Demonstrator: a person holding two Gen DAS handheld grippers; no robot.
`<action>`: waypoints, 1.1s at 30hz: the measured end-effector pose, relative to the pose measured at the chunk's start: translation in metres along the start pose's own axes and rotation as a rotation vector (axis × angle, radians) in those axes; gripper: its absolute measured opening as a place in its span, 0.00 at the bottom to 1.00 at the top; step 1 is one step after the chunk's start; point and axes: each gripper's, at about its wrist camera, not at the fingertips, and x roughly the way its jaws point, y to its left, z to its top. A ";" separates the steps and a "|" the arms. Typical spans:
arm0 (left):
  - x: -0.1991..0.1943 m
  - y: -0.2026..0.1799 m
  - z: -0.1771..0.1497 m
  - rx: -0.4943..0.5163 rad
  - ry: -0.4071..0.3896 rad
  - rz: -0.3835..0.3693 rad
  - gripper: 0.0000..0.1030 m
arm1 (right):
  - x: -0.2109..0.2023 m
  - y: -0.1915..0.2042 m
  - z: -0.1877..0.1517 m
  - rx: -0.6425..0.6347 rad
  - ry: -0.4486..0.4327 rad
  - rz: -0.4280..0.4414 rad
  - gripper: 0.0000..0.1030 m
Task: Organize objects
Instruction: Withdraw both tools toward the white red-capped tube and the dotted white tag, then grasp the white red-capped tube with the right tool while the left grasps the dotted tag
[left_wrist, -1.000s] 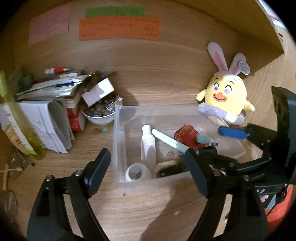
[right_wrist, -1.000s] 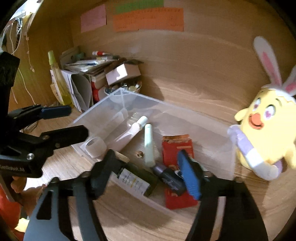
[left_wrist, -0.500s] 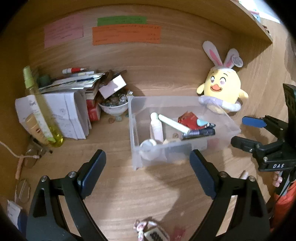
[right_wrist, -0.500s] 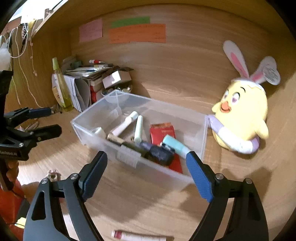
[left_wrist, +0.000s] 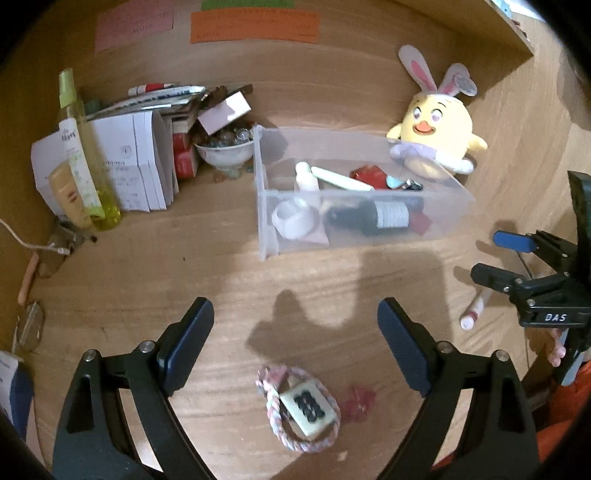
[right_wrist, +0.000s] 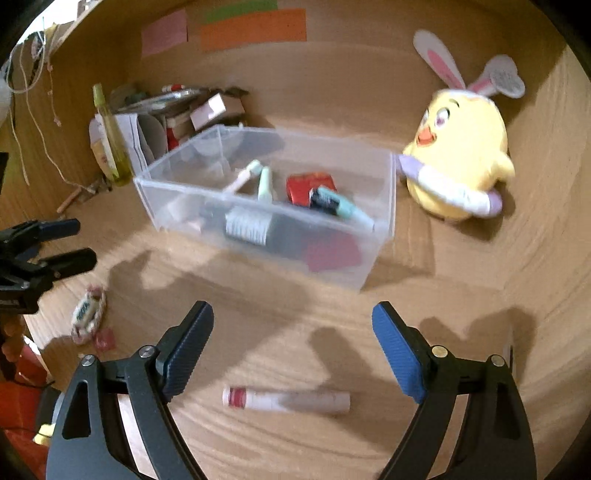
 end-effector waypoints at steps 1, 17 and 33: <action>-0.002 -0.001 -0.004 0.002 0.000 0.001 0.84 | 0.000 0.000 -0.005 -0.003 0.011 -0.004 0.84; -0.014 -0.012 -0.047 -0.033 0.080 -0.039 0.64 | 0.010 0.001 -0.046 0.051 0.101 0.013 0.84; 0.001 -0.005 -0.057 -0.062 0.126 -0.012 0.40 | 0.018 0.003 -0.046 0.065 0.115 -0.003 0.85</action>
